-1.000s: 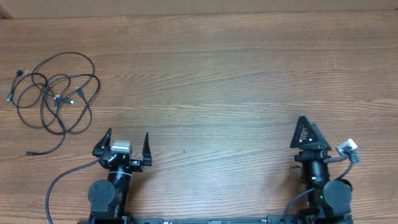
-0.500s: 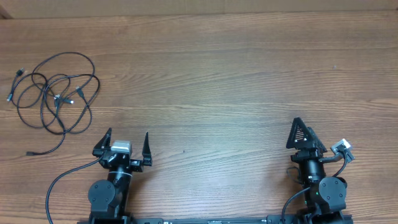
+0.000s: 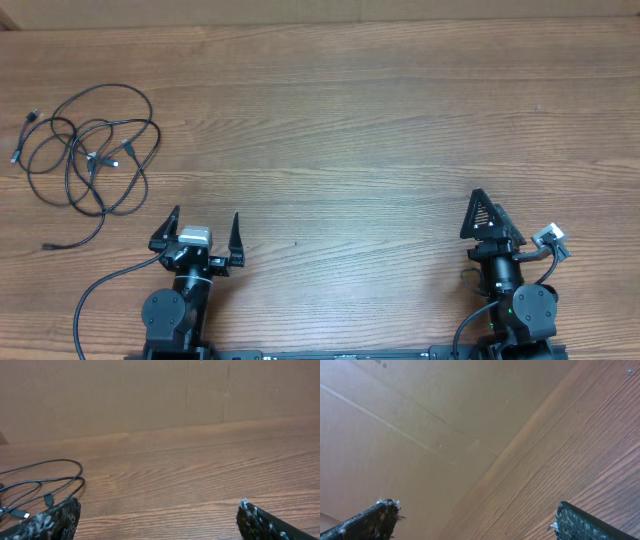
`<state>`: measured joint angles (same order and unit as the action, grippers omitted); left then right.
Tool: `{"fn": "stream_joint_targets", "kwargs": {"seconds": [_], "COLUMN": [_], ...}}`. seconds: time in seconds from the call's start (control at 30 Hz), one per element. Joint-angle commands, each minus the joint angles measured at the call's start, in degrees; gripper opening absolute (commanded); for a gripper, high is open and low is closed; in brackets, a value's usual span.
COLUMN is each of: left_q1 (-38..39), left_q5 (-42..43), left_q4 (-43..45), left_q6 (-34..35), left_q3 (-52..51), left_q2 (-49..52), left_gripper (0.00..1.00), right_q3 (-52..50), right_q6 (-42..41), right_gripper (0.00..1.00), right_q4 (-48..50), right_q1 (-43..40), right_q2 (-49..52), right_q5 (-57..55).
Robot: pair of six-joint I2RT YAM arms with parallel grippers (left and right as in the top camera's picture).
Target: Untangle cables
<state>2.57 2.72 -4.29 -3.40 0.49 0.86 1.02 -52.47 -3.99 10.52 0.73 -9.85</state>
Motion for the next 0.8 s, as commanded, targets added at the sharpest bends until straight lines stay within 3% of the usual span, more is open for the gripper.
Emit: {"fn": "stream_joint_targets", "kwargs": {"seconds": [0.0,0.1,0.2,0.3,0.4,0.5,0.77], "left_q1": [-0.3,-0.3,-0.3,-0.3,-0.3,-0.3,-0.3], "left_q5": [-0.2,-0.2,-0.2,-0.2,-0.2,-0.2,-0.2], "left_q4": [0.0,0.0,0.0,0.0,0.0,0.0,0.0], "left_q6": [0.2,0.2,0.2,0.2,0.2,0.2,0.2], "left_q3": [-0.2,-0.2,-0.2,-0.2,-0.2,-0.2,-0.2], "left_q2": [-0.7,-0.7,-0.7,-0.7,-0.7,-0.7,-0.7], "left_gripper": [1.00,0.99,1.00,0.99,1.00,0.99,1.00], "right_q3": [-0.6,-0.6,-0.6,-0.6,-0.6,-0.6,-0.6], "right_q6": [0.2,0.8,8.4,21.7,42.1,55.8,58.8], "right_gripper": [1.00,1.00,1.00,1.00,1.00,1.00,1.00], "right_q4": [0.2,0.3,0.3,0.2,0.0,-0.6,-0.8], "right_q1": [-0.2,-0.2,0.0,0.5,0.8,0.6,-1.3], "right_q2": [-0.6,-0.6,-0.6,-0.6,-0.6,-0.6,-0.6], "right_q5": [-0.3,-1.8,-1.9,-0.5,2.0,5.9,7.3]}}
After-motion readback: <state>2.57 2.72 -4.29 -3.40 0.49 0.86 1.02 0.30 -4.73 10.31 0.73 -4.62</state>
